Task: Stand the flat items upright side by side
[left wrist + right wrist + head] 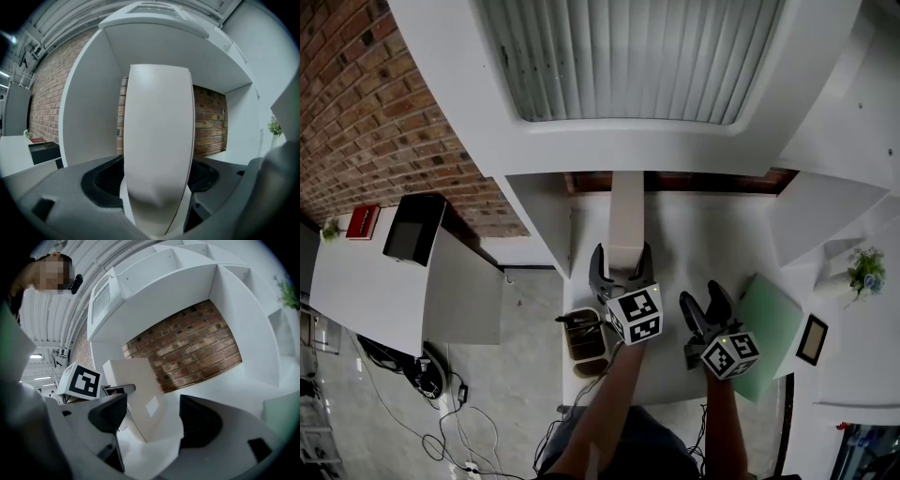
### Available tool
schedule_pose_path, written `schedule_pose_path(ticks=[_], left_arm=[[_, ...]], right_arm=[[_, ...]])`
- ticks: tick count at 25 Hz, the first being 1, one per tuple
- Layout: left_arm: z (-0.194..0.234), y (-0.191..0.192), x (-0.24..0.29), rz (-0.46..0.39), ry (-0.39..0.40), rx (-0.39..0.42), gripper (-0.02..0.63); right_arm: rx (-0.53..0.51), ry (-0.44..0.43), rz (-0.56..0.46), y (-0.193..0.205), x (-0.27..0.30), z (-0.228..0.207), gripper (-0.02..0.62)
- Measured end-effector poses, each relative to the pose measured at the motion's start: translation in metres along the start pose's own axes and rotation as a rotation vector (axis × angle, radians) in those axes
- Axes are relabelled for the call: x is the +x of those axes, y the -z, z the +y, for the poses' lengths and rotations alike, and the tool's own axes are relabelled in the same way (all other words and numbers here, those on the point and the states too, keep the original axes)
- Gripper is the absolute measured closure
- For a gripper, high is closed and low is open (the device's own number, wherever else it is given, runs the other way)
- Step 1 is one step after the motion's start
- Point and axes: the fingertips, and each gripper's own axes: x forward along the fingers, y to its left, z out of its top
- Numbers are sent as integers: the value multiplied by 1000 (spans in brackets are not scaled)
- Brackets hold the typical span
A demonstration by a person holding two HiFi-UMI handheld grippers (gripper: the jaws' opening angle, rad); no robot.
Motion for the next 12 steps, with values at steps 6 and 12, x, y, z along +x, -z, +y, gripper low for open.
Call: schedule_pose_path(ticks=[6, 12], left_arm=[[-7, -2, -28, -11, 40, 12, 256], [-19, -5, -71, -36, 86, 13, 256]], right_arm=[[6, -2, -23, -3, -5, 13, 261], [27, 25, -58, -2, -20, 24, 261]])
